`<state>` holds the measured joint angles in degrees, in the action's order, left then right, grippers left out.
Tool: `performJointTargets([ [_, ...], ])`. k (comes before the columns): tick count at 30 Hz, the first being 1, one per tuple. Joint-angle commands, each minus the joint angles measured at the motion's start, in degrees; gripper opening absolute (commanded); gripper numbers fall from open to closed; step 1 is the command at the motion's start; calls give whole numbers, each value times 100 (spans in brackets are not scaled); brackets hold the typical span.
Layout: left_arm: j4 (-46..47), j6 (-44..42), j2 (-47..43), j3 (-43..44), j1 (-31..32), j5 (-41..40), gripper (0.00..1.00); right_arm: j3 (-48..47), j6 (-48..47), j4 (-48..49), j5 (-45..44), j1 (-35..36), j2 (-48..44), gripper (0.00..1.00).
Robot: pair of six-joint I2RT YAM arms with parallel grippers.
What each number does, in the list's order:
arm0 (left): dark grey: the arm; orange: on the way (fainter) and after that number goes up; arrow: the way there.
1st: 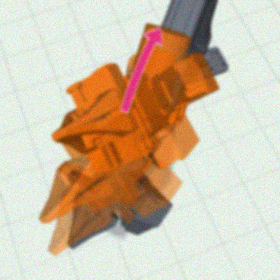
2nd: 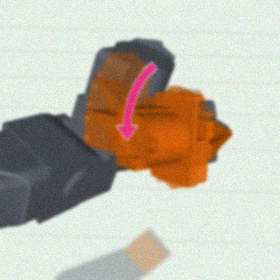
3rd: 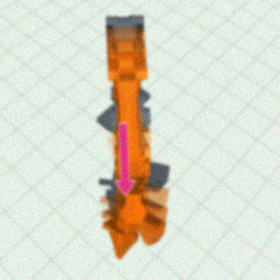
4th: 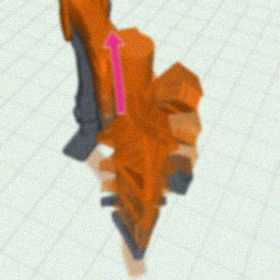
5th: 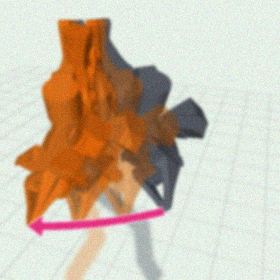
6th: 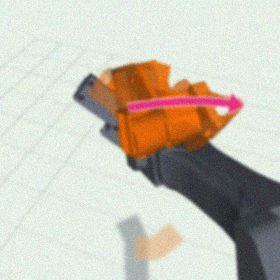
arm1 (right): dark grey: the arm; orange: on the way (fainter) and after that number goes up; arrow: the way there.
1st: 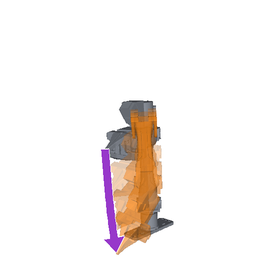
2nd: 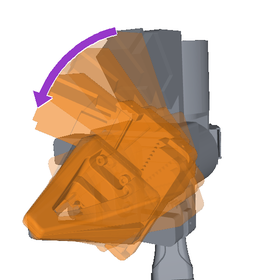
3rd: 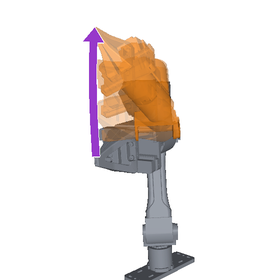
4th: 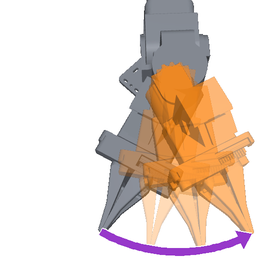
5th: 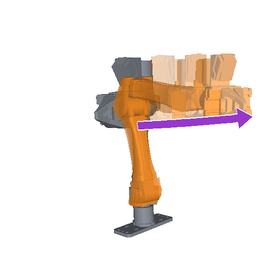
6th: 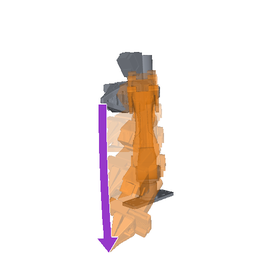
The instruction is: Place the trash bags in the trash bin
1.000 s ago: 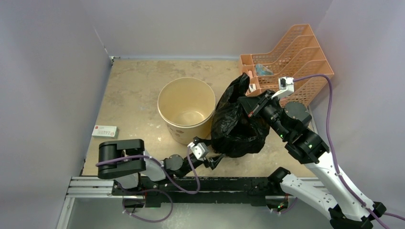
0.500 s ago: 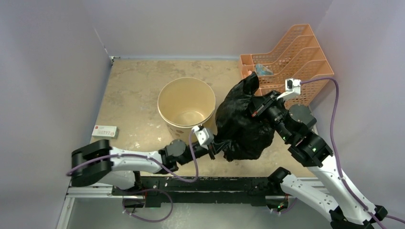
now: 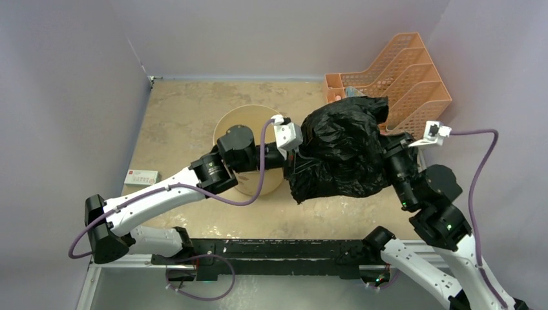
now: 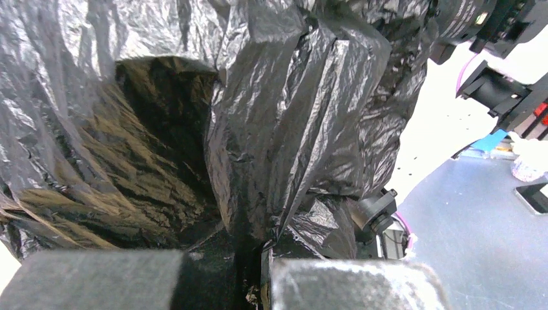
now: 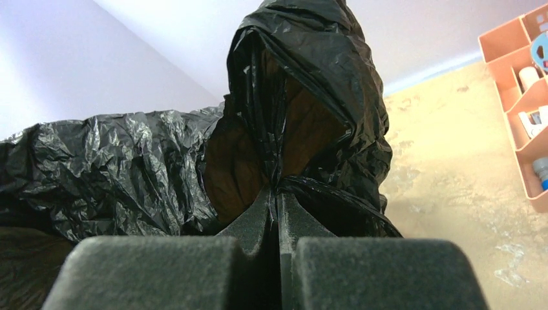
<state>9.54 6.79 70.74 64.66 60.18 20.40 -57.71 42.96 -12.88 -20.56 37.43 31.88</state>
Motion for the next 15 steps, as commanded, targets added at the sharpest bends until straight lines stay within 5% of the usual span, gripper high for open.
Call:
performJointTargets([
  [1,-1093,-610,218,997,-174,721,0,62,119,402,-324,-23,-241,0],
  [8,-1744,-1855,264,1685,-252,-971,0,116,-146,765,357,-25,-326,0],
  [15,-1560,-2677,174,2051,-441,-1692,0,280,-243,1454,1381,-19,-59,0],
])
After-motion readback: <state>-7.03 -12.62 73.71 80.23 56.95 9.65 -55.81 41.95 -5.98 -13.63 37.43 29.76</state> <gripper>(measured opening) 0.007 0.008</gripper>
